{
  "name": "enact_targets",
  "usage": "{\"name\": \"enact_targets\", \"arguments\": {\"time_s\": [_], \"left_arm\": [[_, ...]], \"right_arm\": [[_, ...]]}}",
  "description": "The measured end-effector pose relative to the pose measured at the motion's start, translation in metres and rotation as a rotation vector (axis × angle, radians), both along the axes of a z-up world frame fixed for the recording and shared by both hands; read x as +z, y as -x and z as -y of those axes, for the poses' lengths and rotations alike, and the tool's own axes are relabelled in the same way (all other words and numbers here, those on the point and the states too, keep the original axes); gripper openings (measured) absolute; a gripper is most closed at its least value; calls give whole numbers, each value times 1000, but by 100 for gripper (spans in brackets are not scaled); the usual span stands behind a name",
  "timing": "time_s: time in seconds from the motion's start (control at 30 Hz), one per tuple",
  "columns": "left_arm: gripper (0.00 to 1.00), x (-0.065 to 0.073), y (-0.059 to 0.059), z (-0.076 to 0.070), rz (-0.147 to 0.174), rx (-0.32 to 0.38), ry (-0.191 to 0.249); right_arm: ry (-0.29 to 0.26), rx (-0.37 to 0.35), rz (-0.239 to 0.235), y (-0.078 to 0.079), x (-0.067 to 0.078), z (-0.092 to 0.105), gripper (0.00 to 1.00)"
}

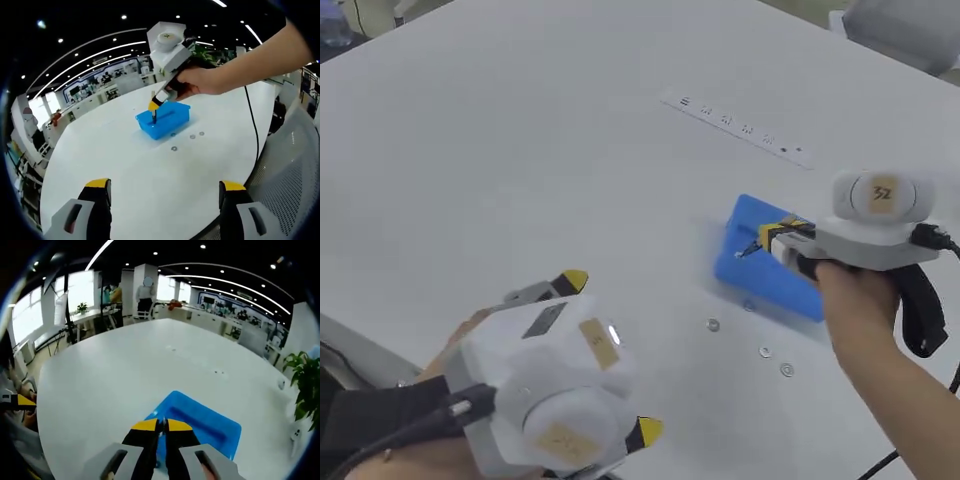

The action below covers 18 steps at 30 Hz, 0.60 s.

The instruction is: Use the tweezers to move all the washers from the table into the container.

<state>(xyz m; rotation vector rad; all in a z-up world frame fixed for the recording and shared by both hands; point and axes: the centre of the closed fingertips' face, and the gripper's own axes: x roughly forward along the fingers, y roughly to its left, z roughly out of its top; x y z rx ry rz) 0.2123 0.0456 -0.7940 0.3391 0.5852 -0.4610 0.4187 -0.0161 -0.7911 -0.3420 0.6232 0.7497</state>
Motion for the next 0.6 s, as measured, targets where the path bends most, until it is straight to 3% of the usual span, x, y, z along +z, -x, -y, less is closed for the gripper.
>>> {"name": "enact_targets", "arguments": {"time_s": [0.2,0.6], "left_arm": [[90,-1,0,-1,-3,0,-5],[89,-4,2,-3,-14,-3,-24]], "right_arm": [[7,-5,-31,-3,-10,-1,1],[30,5,-37,2,-16,-2,1]]}}
